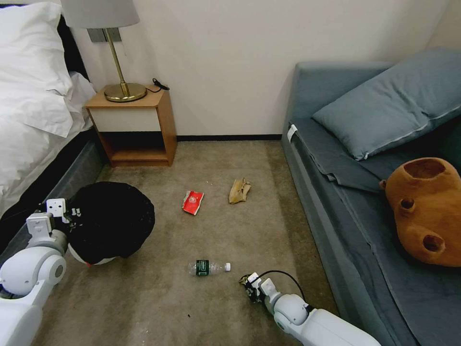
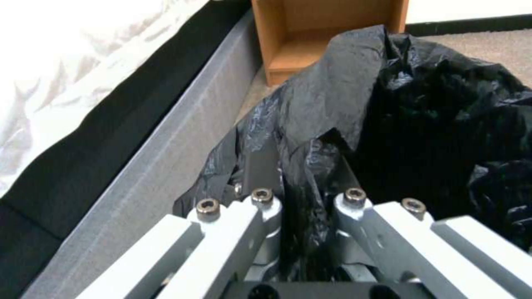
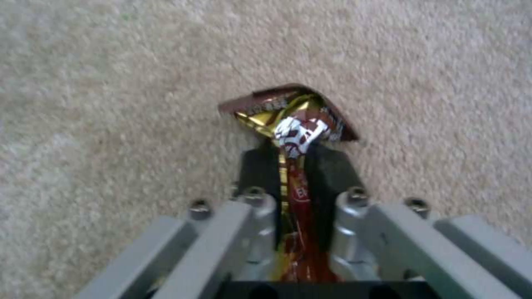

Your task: Pick up the trash bin, then pick up the garbage on the floor and place it into the trash bin.

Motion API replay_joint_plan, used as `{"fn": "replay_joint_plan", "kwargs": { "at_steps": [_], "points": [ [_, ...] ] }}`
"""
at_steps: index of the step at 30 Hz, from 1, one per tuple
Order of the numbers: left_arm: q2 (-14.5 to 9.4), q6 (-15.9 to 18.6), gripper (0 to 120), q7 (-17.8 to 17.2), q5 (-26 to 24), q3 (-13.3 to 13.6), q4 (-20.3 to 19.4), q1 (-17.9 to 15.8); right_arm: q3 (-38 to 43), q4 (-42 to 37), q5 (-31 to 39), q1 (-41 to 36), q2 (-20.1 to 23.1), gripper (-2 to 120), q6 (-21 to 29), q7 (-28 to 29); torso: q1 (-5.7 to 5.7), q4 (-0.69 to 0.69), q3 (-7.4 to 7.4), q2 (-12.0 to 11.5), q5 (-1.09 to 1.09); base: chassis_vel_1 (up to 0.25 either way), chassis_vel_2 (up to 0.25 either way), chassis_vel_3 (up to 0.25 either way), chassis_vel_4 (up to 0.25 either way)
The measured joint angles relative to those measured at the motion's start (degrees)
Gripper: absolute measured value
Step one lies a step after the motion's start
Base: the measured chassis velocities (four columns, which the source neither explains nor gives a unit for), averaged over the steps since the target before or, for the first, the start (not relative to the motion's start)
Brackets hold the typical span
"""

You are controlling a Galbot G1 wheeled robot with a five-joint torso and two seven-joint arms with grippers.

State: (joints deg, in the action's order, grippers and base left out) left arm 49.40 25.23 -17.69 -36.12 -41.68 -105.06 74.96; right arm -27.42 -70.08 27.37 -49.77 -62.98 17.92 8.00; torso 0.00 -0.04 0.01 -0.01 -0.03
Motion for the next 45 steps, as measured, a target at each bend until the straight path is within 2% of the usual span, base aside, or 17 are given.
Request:
{"fn": "replay_joint_plan", "kwargs": {
  "at_steps": [1,2,20,25,28,29,31,36,39,41,42,45],
  "points": [
    [0.0,0.0,6,0.0,0.0,0.0,0.0,0.0,0.0,0.0,0.0,0.0,0.0,5,0.0,0.0,0.00,0.00,0.00,0.0,0.00,0.000,0.000,0.000,0.000],
    [0.0,0.0,6,0.0,0.0,0.0,0.0,0.0,0.3,-0.1,0.0,0.0,0.2,0,0.0,0.1,0.00,0.00,0.00,0.0,0.00,0.000,0.000,0.000,0.000],
    [0.8,-1.3,6,0.5,0.2,0.9,-1.0,0.5,5.2,-10.9,0.5,-0.5,5.8,0,0.0,0.9,0.00,0.03,0.00,0.0,0.03,0.000,0.000,0.000,0.000],
    [1.3,-2.8,6,1.8,0.2,1.6,-2.2,0.5,5.9,-16.3,3.9,4.1,8.2,0,-0.5,1.0,0.00,0.02,0.00,0.0,0.04,0.000,0.000,0.000,0.000],
    [1.7,-3.6,6,2.6,0.1,2.3,-3.3,0.7,5.6,-21.6,9.2,10.6,9.4,0,-0.1,1.8,0.00,0.04,-0.01,0.0,0.03,0.000,0.000,0.000,0.000],
    [1.7,-3.6,6,2.6,0.1,2.3,-3.3,0.7,5.6,-21.6,9.2,10.6,9.4,0,-0.1,1.8,0.00,0.04,-0.01,0.0,0.03,0.000,0.000,0.000,0.000],
    [2.3,-4.3,6,3.4,0.0,2.9,-4.2,0.8,5.0,-25.3,14.7,16.0,9.7,0,0.7,2.1,0.00,0.04,0.00,0.0,0.03,0.000,0.000,0.000,0.000],
    [3.4,-4.8,6,3.8,0.2,4.2,-5.4,0.8,2.6,-29.0,23.3,24.0,7.9,0,1.3,2.8,0.00,0.04,-0.01,0.0,0.02,0.000,0.000,0.000,0.000],
    [3.7,-5.1,6,4.1,0.4,4.7,-5.6,0.6,1.2,-29.4,25.8,26.6,6.7,0,1.6,2.8,0.00,0.04,0.00,0.0,0.03,0.000,0.000,0.000,0.000],
    [4.3,-5.4,6,4.5,0.7,5.4,-6.1,0.4,-1.0,-28.7,28.7,30.4,3.4,0,1.7,2.9,0.00,0.03,0.00,0.0,0.02,0.000,0.000,0.000,0.000],
    [4.3,-5.4,6,4.5,0.7,5.4,-6.1,0.4,-1.0,-28.7,28.7,30.4,3.4,0,1.7,2.9,0.00,0.03,0.00,0.0,0.02,0.000,0.000,0.000,0.000],
    [4.7,-5.6,6,4.8,1.1,5.8,-6.3,0.5,-3.8,-25.9,31.8,34.6,-2.9,0,1.3,3.1,0.00,0.03,0.00,0.0,0.01,0.000,0.000,0.000,0.000]
  ]
}}
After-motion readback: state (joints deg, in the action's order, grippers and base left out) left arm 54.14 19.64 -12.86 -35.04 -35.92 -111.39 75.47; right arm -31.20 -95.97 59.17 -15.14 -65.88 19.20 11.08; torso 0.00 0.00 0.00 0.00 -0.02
